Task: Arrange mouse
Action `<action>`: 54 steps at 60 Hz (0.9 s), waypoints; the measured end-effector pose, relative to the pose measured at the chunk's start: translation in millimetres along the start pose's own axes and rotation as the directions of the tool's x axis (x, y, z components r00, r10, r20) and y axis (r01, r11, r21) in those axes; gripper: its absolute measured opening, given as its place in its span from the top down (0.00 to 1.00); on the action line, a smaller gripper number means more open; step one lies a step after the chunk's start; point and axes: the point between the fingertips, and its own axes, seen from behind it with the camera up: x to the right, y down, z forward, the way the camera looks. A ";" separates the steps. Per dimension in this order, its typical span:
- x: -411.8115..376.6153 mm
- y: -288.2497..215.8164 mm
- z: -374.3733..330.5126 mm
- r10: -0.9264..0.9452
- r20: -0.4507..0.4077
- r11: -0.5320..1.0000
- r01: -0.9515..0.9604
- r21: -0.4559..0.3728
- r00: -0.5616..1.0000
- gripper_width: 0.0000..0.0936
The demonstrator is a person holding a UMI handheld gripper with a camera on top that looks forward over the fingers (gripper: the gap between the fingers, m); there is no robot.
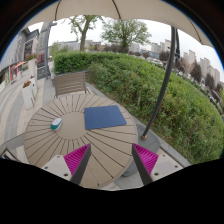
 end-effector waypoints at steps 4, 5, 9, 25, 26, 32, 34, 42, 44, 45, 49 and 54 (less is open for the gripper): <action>-10.8 1.8 -3.0 -0.004 0.012 1.000 0.004 -0.003 1.000 0.09; -13.4 1.9 -1.3 -0.007 0.015 1.000 0.007 -0.003 1.000 0.09; -28.9 4.3 4.7 -0.011 0.032 1.000 0.011 -0.007 0.999 0.09; -140.0 12.6 12.1 -0.053 0.143 0.998 0.058 -0.029 0.988 0.09; -148.3 12.2 11.3 -0.058 0.150 0.998 0.063 -0.028 0.987 0.09; -194.4 5.7 3.9 -0.087 0.175 0.996 0.089 -0.006 0.981 0.09; -209.5 3.8 2.8 -0.097 0.178 0.995 0.098 0.004 0.979 0.09; -269.8 5.5 -0.3 -0.105 0.207 0.994 0.105 0.011 0.973 0.09; -281.3 6.7 1.0 -0.105 0.206 0.994 0.105 0.011 0.973 0.09; -286.4 7.1 1.9 -0.104 0.204 0.994 0.104 0.012 0.973 0.09; -302.4 9.2 8.5 -0.098 0.184 0.995 0.097 0.018 0.978 0.09; -317.1 15.1 21.4 -0.080 0.160 0.997 0.079 0.012 0.984 0.09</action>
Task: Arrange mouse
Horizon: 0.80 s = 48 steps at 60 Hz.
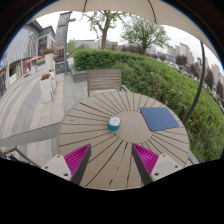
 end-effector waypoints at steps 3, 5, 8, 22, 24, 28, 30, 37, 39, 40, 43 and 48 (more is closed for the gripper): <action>-4.6 1.6 11.4 0.023 -0.016 1.000 -0.023 0.001 1.000 0.09; -6.0 2.4 18.5 0.041 -0.024 0.999 -0.041 0.008 0.999 0.09; -8.8 3.0 32.3 0.056 -0.037 0.998 -0.055 0.020 0.998 0.09; -8.9 -4.1 110.9 0.088 -0.072 0.996 -0.086 0.037 0.994 0.09; -9.8 -3.4 121.0 0.092 -0.072 0.995 -0.089 0.040 0.993 0.09; -6.0 -6.0 145.1 0.087 -0.077 0.996 -0.085 0.040 0.993 0.09; -3.9 -6.9 156.4 0.085 -0.081 0.996 -0.082 0.038 0.993 0.09; -0.3 -5.8 192.7 0.099 -0.084 0.995 -0.097 0.028 0.991 0.09; -0.1 -5.8 202.0 0.107 -0.083 0.994 -0.106 0.024 0.991 0.09; 0.2 -6.0 206.4 0.110 -0.083 0.994 -0.109 0.022 0.990 0.09; 0.6 -7.6 219.4 0.115 -0.079 0.993 -0.114 0.019 0.990 0.09; 4.1 -12.0 236.9 0.116 -0.080 0.993 -0.115 0.016 0.990 0.09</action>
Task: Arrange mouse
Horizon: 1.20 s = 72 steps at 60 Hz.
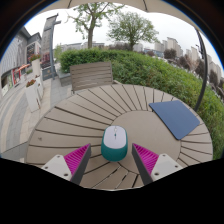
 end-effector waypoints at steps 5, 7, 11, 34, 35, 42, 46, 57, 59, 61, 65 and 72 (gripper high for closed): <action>1.0 -5.5 12.1 0.007 0.001 1.000 -0.007 -0.004 1.000 0.09; 0.7 -7.9 15.5 0.012 0.004 1.000 -0.012 -0.002 1.000 0.09; 1.6 -10.8 21.0 0.010 0.008 1.000 -0.010 -0.007 1.000 0.08; 3.6 -16.7 26.2 0.034 0.037 0.999 -0.034 -0.015 0.999 0.12; 4.0 -16.8 26.8 0.031 0.036 0.999 -0.030 -0.016 0.999 0.12; 5.8 -18.4 30.7 0.007 0.027 1.000 -0.007 -0.013 1.000 0.15; 4.3 -18.4 30.6 -0.004 0.033 1.000 0.004 -0.015 0.999 0.35; 1.9 -25.4 26.9 -0.002 0.069 0.999 0.004 -0.040 0.998 0.59; 1.3 -31.7 21.7 -0.009 0.081 0.999 0.012 -0.033 0.997 0.59; 5.1 -42.6 14.9 -0.005 0.089 1.000 0.007 -0.018 0.996 0.59; 12.4 -73.7 -0.8 -0.006 0.117 1.000 0.004 0.016 0.993 0.59; 52.6 -141.5 -20.9 -0.014 0.136 0.995 0.001 0.098 0.991 0.59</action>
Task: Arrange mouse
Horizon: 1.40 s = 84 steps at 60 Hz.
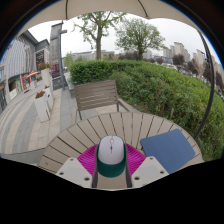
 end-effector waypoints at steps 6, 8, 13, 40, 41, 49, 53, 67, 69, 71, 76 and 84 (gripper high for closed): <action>60.9 -45.7 -2.6 -0.011 -0.039 0.999 0.013 0.048 0.999 0.59; 84.2 -54.4 0.9 -0.017 -0.062 0.998 0.021 0.056 0.998 0.59; 147.2 -57.5 17.2 -0.031 -0.134 0.998 0.037 0.043 0.990 0.59; 262.5 73.5 100.3 0.010 -0.142 0.989 -0.030 -0.145 0.990 0.53; 262.7 74.1 99.8 0.009 -0.142 0.989 -0.030 -0.148 0.990 0.50; 261.5 65.4 77.4 0.010 -0.171 0.984 -0.041 -0.176 0.985 0.07; 254.6 52.1 48.3 -0.031 -0.178 0.984 -0.001 -0.178 0.983 0.10; 171.3 37.3 -105.3 -0.004 -0.090 0.979 -0.014 -0.203 0.996 0.09; 158.9 39.4 -126.4 0.001 -0.092 0.978 -0.020 -0.209 0.996 0.10; 149.0 42.2 -145.4 0.009 -0.093 0.976 -0.028 -0.214 0.996 0.10; 124.6 53.3 -182.7 0.025 -0.078 0.976 -0.042 -0.215 0.997 0.10; 110.3 79.4 -211.8 0.021 -0.098 0.974 -0.042 -0.224 0.995 0.09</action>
